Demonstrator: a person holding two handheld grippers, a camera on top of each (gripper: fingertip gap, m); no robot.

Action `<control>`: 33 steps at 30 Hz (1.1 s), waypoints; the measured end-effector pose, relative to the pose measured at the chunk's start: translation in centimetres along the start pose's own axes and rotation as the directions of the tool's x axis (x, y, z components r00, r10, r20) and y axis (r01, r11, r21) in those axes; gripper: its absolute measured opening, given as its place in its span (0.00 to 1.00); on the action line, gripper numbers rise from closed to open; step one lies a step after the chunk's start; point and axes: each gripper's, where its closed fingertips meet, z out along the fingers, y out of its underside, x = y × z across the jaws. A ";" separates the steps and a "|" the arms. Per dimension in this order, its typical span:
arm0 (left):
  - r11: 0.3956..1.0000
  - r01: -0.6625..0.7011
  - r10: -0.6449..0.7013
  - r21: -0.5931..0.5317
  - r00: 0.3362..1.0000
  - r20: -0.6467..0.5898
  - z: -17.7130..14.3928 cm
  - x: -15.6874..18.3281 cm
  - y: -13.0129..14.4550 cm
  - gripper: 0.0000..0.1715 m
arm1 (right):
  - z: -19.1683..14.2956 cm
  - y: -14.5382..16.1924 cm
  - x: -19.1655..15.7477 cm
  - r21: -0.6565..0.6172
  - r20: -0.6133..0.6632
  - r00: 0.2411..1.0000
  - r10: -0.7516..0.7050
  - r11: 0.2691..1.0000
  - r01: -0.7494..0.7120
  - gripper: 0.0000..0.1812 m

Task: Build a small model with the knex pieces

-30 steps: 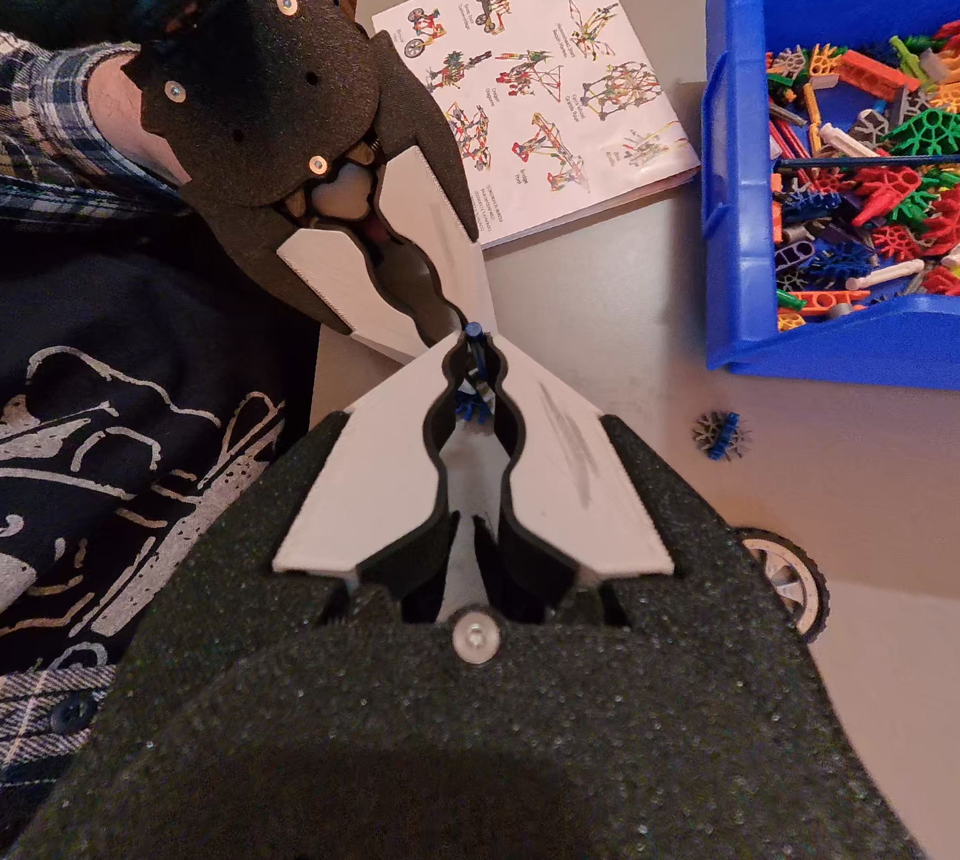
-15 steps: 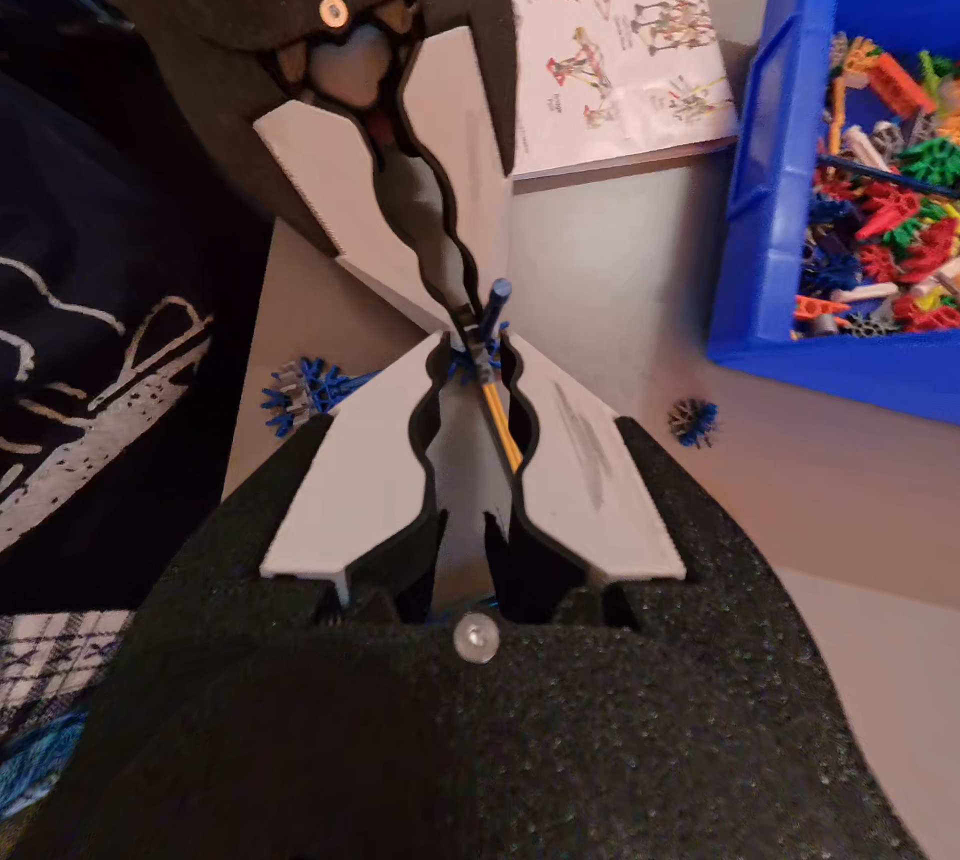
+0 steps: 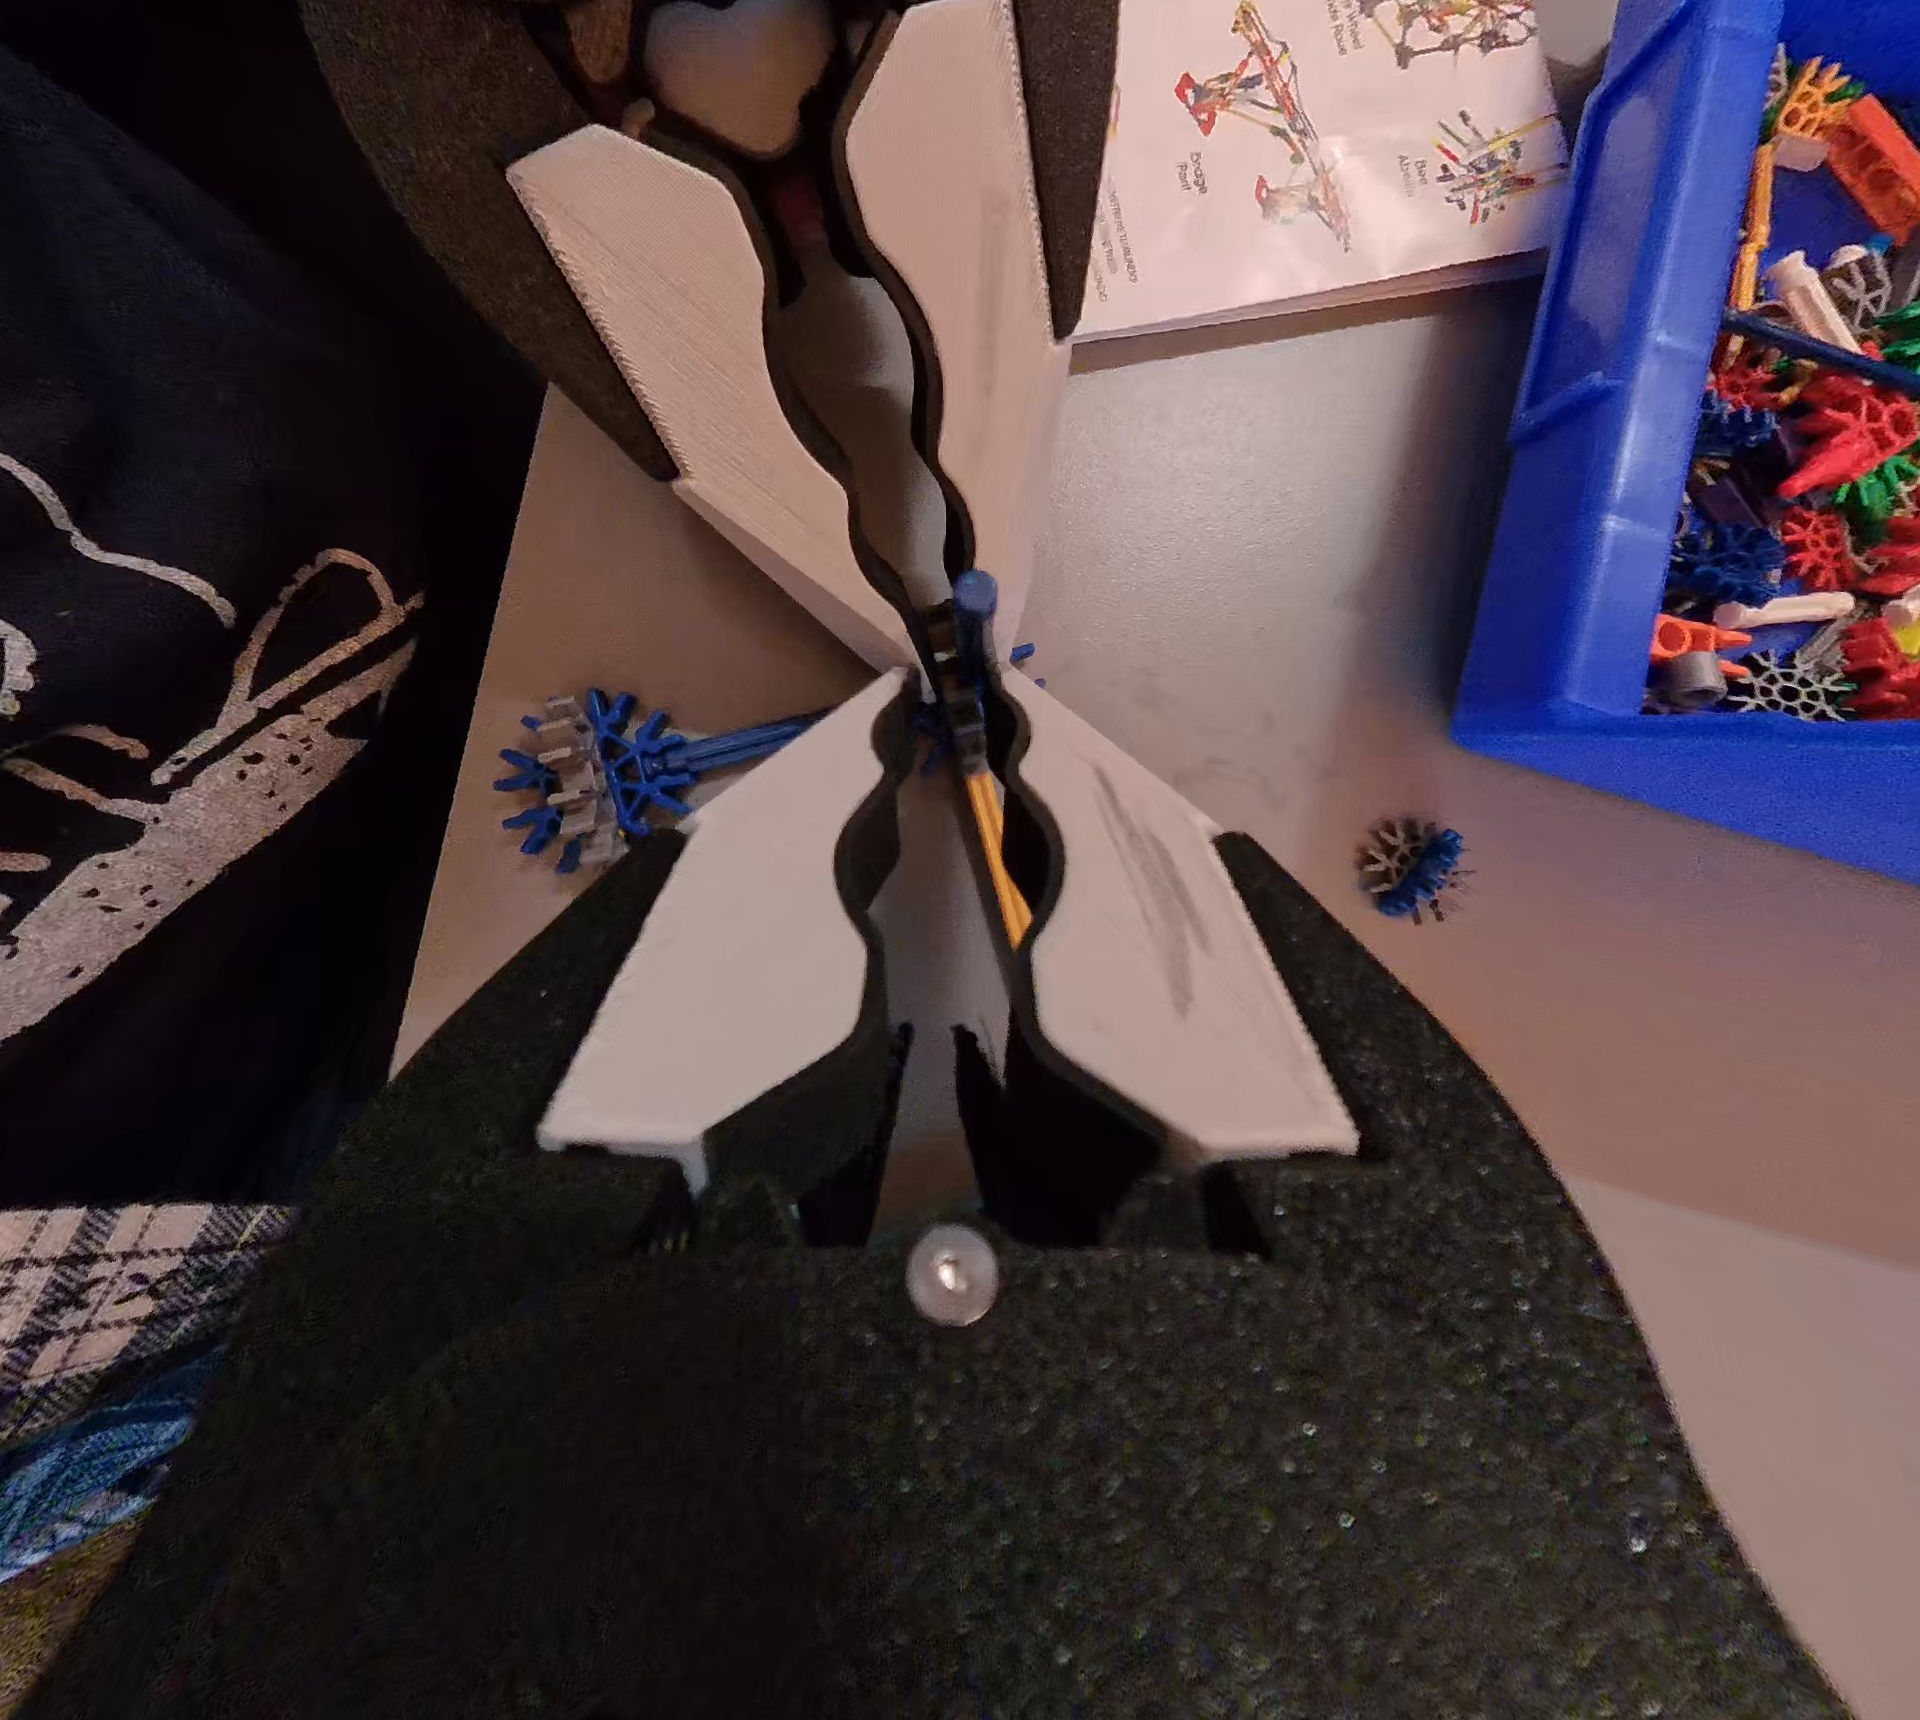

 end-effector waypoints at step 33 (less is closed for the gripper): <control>0.995 -0.100 0.100 0.004 0.994 -0.038 0.3 1.1 -0.5 0.03 | -0.3 1.0 -0.6 -0.056 -0.031 0.991 -0.129 0.990 0.127 0.03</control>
